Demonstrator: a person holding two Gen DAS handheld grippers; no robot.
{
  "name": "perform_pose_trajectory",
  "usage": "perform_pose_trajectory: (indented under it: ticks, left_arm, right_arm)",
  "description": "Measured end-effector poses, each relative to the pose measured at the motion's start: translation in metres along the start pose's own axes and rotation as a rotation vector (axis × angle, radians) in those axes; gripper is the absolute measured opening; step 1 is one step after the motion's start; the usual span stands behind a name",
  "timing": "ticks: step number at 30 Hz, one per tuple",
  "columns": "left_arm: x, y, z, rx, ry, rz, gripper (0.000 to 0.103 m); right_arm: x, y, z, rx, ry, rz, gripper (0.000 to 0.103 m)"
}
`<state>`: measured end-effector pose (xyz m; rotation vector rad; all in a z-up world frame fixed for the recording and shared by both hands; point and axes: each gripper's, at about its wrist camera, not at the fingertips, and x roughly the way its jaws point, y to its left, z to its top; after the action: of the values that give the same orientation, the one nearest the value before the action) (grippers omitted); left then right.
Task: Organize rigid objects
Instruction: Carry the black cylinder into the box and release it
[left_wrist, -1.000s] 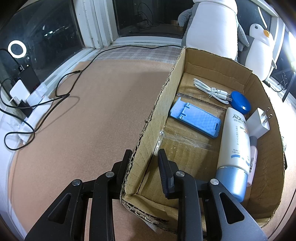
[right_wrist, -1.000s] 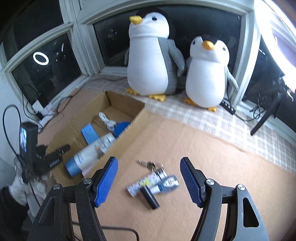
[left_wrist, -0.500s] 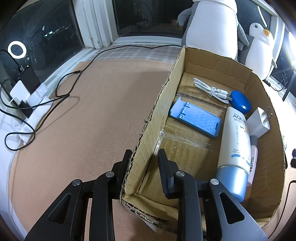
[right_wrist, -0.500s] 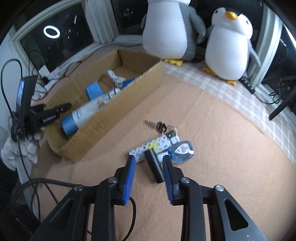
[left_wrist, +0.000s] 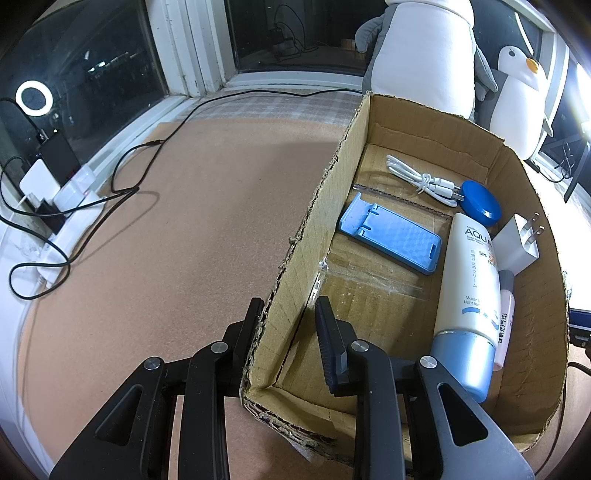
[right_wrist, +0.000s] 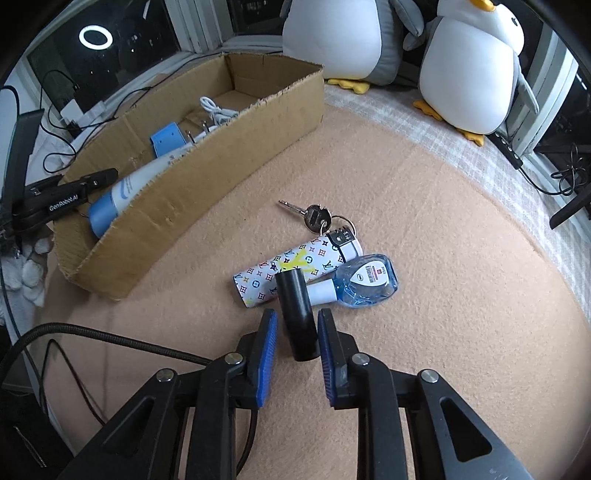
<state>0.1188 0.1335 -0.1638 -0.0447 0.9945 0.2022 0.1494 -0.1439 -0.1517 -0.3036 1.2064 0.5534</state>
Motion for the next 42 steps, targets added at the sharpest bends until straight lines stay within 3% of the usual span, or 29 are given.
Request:
perform_pose_trajectory:
  ticks: [9, 18, 29, 42]
  left_arm:
    - [0.0, 0.0, 0.0, -0.002, 0.0, 0.0, 0.025]
    - [0.0, 0.0, 0.0, -0.001, 0.0, 0.001, 0.025]
    - [0.0, 0.0, 0.001, -0.001, 0.001, 0.0, 0.025]
    - [0.0, 0.001, 0.0, -0.004, 0.001, -0.002, 0.025]
  right_arm:
    - [0.005, 0.0, 0.003, 0.011, 0.007, 0.009, 0.015]
    - [-0.022, -0.001, 0.003, 0.046, -0.06, 0.028, 0.015]
    - [-0.068, 0.041, 0.031, -0.001, -0.204, 0.082, 0.015]
    - [-0.067, 0.091, 0.061, -0.059, -0.245, 0.151, 0.015]
